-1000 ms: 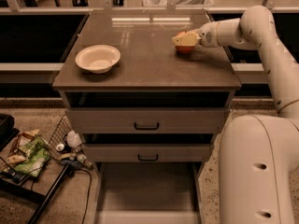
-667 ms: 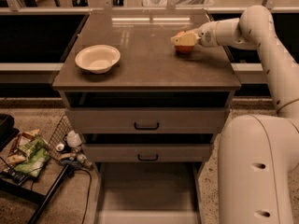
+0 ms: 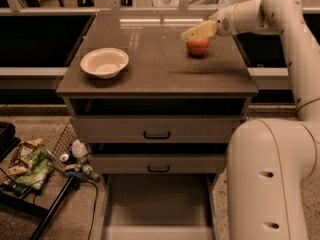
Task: Pick apple from bottom drawer and place on counter
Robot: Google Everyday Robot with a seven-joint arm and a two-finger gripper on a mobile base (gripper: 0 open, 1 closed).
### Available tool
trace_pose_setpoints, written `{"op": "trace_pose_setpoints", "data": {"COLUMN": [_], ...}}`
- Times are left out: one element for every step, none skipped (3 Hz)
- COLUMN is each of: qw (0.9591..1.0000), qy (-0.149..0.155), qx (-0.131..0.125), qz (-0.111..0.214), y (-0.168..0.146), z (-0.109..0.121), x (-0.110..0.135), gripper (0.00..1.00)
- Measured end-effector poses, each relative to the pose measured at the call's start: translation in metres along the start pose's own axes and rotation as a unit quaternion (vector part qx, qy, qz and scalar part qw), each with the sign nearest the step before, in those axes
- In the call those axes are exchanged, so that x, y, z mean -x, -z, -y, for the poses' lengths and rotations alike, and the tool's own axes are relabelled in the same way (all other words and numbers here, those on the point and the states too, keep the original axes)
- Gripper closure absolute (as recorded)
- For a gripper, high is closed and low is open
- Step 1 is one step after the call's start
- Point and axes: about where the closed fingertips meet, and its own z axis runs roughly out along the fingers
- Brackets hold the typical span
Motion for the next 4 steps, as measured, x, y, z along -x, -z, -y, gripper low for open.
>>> {"op": "trace_pose_setpoints", "data": {"qw": [0.9990, 0.9966, 0.9886, 0.9681], "qy": [0.041, 0.066, 0.044, -0.010], "qx": [0.002, -0.033, -0.112, -0.183], "qz": [-0.017, -0.037, -0.091, -0.171], "y": [0.063, 0.144, 0.222, 0.279], "z": [-0.017, -0.010, 0.016, 0.033], "x": [0.027, 0.019, -0.012, -0.062], "gripper": [0.00, 0.00, 0.00, 0.00]}}
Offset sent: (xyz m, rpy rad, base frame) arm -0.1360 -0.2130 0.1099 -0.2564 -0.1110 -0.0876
